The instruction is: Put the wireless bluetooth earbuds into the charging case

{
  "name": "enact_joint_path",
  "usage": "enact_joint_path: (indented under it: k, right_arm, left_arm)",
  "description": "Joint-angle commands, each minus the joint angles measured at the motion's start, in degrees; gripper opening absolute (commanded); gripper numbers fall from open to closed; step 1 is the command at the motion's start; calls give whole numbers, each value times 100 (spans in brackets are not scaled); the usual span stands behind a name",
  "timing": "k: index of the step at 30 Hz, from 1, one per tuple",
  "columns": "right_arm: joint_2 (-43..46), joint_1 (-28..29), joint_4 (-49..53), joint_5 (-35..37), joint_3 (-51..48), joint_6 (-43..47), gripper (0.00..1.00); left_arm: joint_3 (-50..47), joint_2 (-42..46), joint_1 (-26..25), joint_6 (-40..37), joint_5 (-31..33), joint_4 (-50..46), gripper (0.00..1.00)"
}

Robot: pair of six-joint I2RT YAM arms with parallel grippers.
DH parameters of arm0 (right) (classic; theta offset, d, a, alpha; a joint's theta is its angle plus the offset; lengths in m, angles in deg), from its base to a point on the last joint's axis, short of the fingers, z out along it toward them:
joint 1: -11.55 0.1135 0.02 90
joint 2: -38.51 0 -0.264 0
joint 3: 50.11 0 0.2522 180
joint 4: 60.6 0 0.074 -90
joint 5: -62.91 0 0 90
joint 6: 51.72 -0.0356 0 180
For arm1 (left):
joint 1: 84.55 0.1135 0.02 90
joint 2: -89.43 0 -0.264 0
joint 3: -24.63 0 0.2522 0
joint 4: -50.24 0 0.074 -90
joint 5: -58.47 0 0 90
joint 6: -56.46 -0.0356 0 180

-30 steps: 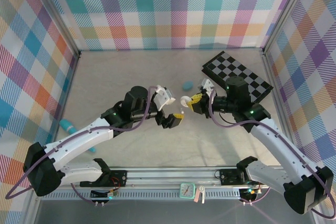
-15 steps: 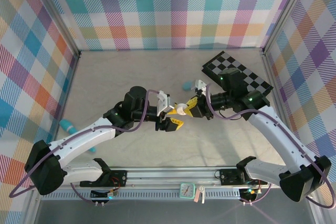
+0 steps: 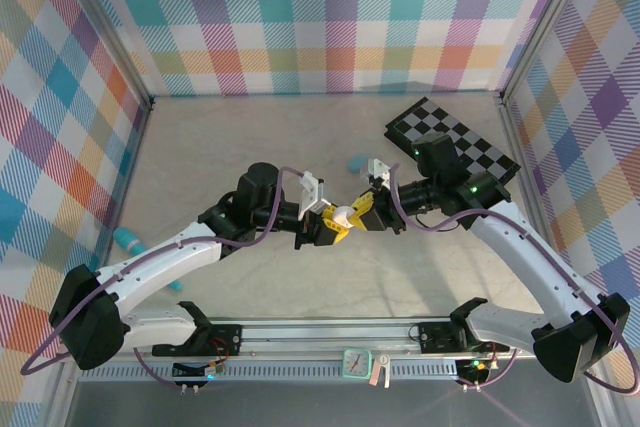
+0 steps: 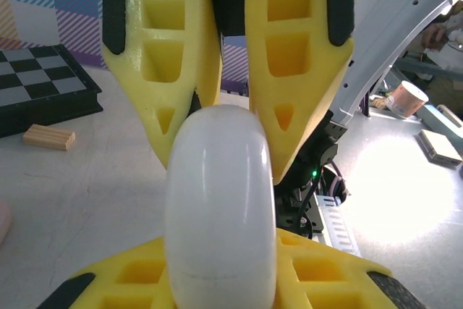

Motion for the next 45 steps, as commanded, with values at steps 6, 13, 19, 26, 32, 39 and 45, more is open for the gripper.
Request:
enact_joint_path:
  k: [6,13,19,26,32,39,45]
  right_arm:
    - [6,9,69,-27,65,179,14]
    - [2,8,154,-4,58,204,14]
    - [114,11,-361,297,-52,-237,36]
    - [352,0,-1059,1131,-205,-801,48]
    - [510,-4,-1491,1107,-305,-1129,67]
    - [699,-71,-2241,1654,-618,-1859,79]
    - [-35,-286,-2312,2908,-688,-3114,79]
  left_arm:
    - [83,27,6,144,-367,580,29]
    - [95,-12,12,193,-416,606,24]
    - [46,-1,2,-99,-499,500,12]
    - [-143,45,8,-768,-594,454,13]
    - [-576,186,5,-1367,-161,692,14]
    - [-1068,526,91,-1308,341,977,15]
    - [-1621,1092,285,-901,534,1451,14]
